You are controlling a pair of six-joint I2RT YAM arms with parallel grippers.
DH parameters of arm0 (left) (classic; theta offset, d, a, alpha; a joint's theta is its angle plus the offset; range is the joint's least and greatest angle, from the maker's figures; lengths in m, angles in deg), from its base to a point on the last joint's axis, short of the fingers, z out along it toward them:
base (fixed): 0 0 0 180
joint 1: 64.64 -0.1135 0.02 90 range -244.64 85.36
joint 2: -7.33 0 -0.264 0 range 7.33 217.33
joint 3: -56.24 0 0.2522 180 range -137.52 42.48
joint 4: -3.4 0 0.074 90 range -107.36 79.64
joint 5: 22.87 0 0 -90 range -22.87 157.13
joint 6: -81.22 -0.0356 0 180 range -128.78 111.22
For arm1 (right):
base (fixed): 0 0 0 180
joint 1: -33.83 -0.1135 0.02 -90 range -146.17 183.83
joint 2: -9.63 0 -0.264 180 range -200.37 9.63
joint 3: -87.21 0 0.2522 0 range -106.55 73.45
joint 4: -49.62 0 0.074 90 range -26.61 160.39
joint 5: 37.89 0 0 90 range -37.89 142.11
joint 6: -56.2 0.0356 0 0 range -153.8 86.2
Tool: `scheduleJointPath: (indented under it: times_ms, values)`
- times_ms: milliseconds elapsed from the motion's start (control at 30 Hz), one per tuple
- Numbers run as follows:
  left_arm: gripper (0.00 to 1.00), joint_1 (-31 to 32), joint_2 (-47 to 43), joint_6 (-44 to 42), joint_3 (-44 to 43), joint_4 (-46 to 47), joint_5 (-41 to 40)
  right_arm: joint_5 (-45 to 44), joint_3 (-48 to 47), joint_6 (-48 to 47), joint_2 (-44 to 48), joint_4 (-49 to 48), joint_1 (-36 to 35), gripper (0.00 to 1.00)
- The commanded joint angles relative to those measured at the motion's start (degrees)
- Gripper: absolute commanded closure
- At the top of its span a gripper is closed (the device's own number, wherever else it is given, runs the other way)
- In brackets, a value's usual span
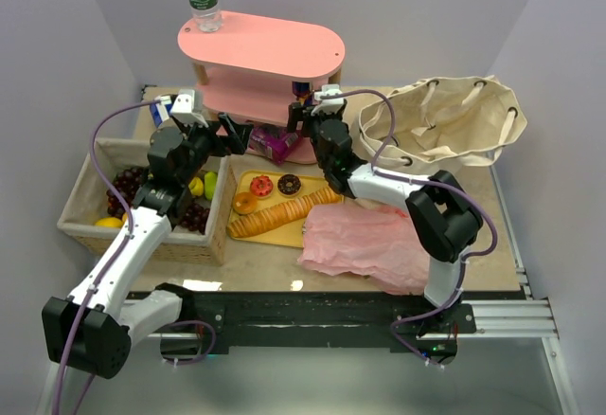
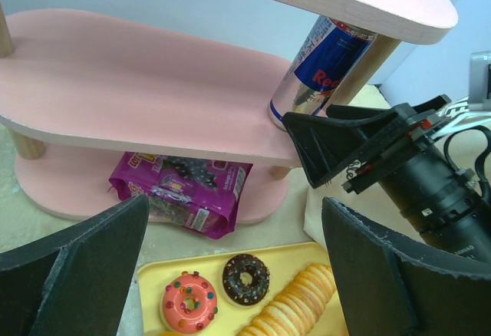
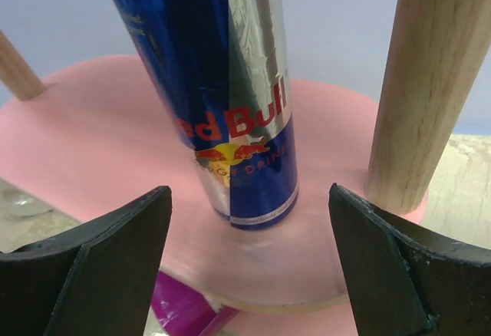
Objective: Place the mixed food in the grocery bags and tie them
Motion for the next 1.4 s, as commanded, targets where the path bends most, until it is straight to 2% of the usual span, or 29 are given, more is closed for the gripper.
scheduleJointPath:
  times_ms: [0,367,433,467,533,567,700,733,833,1067,1200,1367]
  values:
    - [0.01,-0.3,-1.4,-1.9,-3.0,-0.4,-0.8,0.5,-3.0,-3.5,-1.6,-4.4,0.7,0.13]
    - [0.01,-0.3,-1.7,-1.7,-3.2,-2.4,-0.7,-0.3,-9.8,-6.7,-7.8,-5.0,1.0,0.14]
    - [0.01,-0.3,-2.0,-1.7,-3.2,-2.8,-0.7,-1.1,-10.6,-7.5,-8.2,-4.4,1.1,0.21]
    - [0.01,-0.4,-2.2,-1.9,-3.2,-2.9,-0.8,-1.7,-10.9,-7.5,-8.3,-4.1,1.1,0.30]
    - [0.01,-0.3,-2.2,-1.9,-3.1,-3.1,-0.9,-1.6,-10.9,-7.5,-8.0,-3.6,1.1,0.38]
    - [0.01,-0.3,-2.2,-1.7,-3.2,-3.2,-1.0,-1.3,-10.5,-7.5,-7.6,-3.3,1.1,0.45]
    - [0.01,-0.3,-2.4,-1.5,-2.9,-3.2,-1.1,1.8,-8.1,-9.7,-4.4,-2.1,0.5,0.58]
    - [0.01,-0.3,-2.4,-1.3,-2.9,-3.2,-1.3,2.7,-7.2,-9.9,-3.7,-1.5,0.3,0.66]
    - [0.01,-0.3,-2.6,-0.9,-2.7,-3.1,-1.5,5.0,-4.5,-10.2,-0.4,0.5,-0.5,0.75]
    - [0.01,-0.3,-3.7,-1.3,-2.1,-3.8,-3.4,5.5,3.0,-9.4,6.9,1.9,-3.7,0.77]
    - [0.01,-0.3,-3.6,-1.3,-2.4,-4.1,-3.2,7.2,4.4,-10.0,9.2,3.4,-5.1,0.77]
    - [0.01,-0.3,-3.7,0.1,-2.2,-3.6,-3.2,9.6,5.0,-10.1,13.4,5.6,-8.3,0.83]
